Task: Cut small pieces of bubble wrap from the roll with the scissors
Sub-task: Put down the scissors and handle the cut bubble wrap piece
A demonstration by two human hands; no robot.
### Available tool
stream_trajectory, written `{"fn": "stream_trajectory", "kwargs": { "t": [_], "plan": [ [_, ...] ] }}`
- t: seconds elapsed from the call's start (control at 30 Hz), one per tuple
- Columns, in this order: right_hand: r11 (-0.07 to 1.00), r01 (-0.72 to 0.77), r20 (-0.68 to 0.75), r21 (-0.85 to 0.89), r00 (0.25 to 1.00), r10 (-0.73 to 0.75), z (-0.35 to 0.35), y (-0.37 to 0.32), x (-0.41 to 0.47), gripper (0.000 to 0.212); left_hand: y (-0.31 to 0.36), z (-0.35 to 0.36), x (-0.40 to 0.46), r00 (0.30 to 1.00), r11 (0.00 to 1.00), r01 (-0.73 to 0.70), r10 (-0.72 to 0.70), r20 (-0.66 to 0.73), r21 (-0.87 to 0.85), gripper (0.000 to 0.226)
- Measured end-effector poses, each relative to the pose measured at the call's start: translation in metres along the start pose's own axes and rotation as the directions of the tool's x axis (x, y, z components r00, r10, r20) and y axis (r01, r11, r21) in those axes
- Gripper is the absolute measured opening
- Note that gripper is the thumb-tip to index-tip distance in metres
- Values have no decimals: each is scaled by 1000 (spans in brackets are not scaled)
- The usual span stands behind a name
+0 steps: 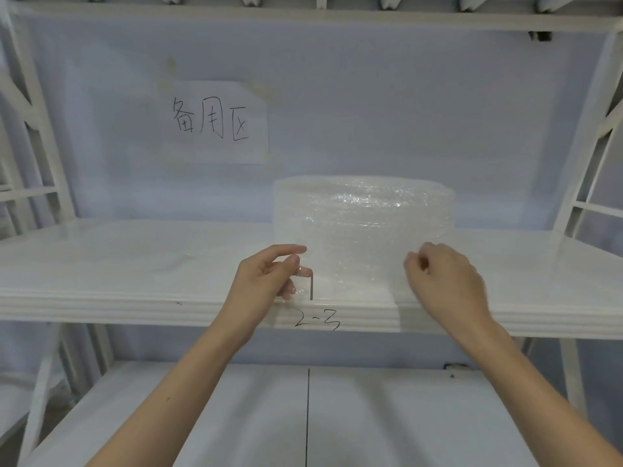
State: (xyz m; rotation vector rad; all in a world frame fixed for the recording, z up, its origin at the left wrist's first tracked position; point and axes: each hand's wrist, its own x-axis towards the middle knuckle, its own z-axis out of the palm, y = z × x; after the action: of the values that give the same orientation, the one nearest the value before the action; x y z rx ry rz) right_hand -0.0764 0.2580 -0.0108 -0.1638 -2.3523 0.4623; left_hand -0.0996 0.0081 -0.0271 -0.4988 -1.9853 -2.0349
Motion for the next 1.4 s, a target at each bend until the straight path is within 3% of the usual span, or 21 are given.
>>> {"fn": "stream_trajectory", "kwargs": {
  "t": [0.1,0.2,0.27,0.5,0.7,0.83,1.0,1.4],
  "plan": [
    [930,38,163,366,981,-105,5,-50,-9,34,1,-3,0,1000,1000,0,-1,-6,-27,20],
    [734,-129,392,667,898,-198,18,-86,-18,32,3,-7,0,1000,999,-15,14,-19,-41,19],
    [682,-194,451,705,865,-220,30,-99,-21,31,5,-11,1,999,999,-27,25,-34,-38,17],
    [510,-242,393,825,895,-211,55,-121,-15,14,7,-28,4,998,998,-5,1,-64,-60,14],
    [345,-412,498,843,841,-213,61,-127,-12,10,2,-42,6,998,994,43,-47,-38,-104,17],
    [307,-449,517,839,834,-194,67,-126,-10,15,-2,-49,6,998,991,66,-66,2,-119,28],
    [289,-464,523,838,833,-180,73,-125,-8,9,0,-49,6,996,989,88,-86,28,-121,23],
    [425,-346,463,836,861,-209,74,-122,-12,7,-7,-48,6,999,999,32,-32,-14,-12,18]
  ]
}}
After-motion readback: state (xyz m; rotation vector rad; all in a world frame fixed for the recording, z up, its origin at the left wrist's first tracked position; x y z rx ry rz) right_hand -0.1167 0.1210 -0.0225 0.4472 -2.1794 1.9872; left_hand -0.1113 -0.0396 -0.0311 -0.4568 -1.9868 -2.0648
